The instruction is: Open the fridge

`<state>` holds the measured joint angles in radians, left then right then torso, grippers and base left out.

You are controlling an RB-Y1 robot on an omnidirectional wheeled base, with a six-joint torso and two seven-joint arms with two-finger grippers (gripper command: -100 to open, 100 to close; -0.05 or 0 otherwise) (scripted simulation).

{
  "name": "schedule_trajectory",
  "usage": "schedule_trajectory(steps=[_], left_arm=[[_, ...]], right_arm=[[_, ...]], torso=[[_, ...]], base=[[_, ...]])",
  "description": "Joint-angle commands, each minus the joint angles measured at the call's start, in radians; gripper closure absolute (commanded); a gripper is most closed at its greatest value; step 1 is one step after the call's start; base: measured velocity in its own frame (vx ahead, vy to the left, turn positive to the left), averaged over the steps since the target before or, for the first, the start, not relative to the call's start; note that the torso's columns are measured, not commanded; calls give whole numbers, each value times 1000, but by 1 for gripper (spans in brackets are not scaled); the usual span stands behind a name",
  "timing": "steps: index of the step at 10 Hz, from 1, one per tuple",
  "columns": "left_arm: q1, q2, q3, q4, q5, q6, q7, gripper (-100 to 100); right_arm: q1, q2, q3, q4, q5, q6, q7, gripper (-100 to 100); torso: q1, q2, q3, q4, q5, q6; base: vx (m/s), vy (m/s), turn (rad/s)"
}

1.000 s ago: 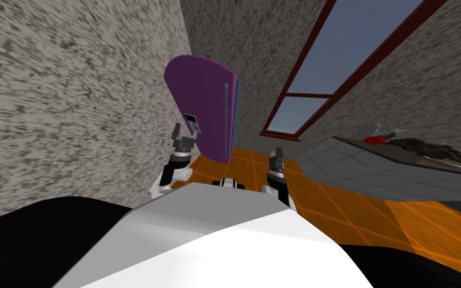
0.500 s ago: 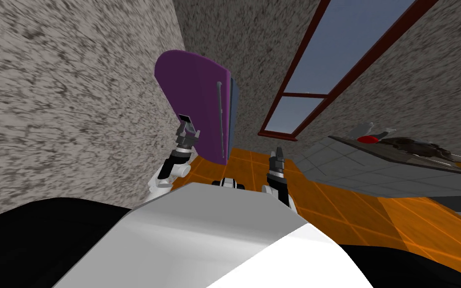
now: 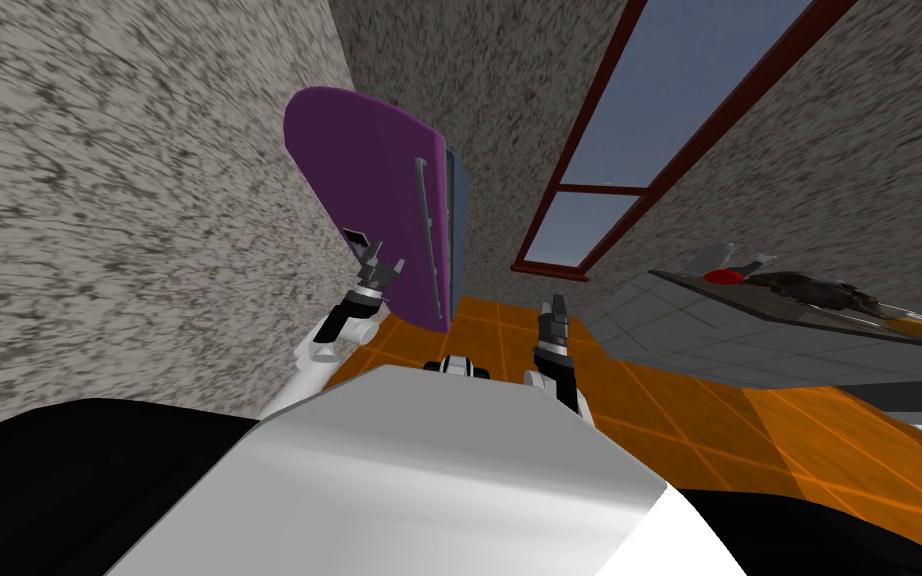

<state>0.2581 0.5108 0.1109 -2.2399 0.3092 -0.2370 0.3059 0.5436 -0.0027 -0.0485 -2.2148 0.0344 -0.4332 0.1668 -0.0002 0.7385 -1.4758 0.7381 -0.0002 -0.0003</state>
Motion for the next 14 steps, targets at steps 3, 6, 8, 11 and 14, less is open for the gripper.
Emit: schedule_trajectory(steps=[3, 6, 8, 11, 14], left_arm=[[-65, 110, 18, 46, 65, 97, 55, -100], [-134, 197, 35, 95, 128, 187, 104, -100], [-170, 246, 43, 121, 160, 233, 128, -100], [-206, 302, 51, 148, 192, 304, 152, -100], [-280, 387, 67, 205, 258, 397, 198, -100]], right_arm=[[0, 0, 0, 0, 0, 0, 0, 0], [0, 0, 0, 0, 0, 0, 0, 0], [0, 0, 0, 0, 0, 0, 0, 0], [0, 0, 0, 0, 0, 0, 0, 0], [0, 0, 0, 0, 0, 0, 0, 0]], torso=[[0, -1, 0, 0, 0, 0], [0, -1, 0, 0, 0, 0], [1, 0, 0, 0, 0, 0], [-2, -1, -1, 0, 0, 1], [1, 1, 1, 0, 1, 0]], base=[[61, -71, -39], [66, -83, -51], [67, -71, -35], [75, -80, -33], [59, -69, -35]])
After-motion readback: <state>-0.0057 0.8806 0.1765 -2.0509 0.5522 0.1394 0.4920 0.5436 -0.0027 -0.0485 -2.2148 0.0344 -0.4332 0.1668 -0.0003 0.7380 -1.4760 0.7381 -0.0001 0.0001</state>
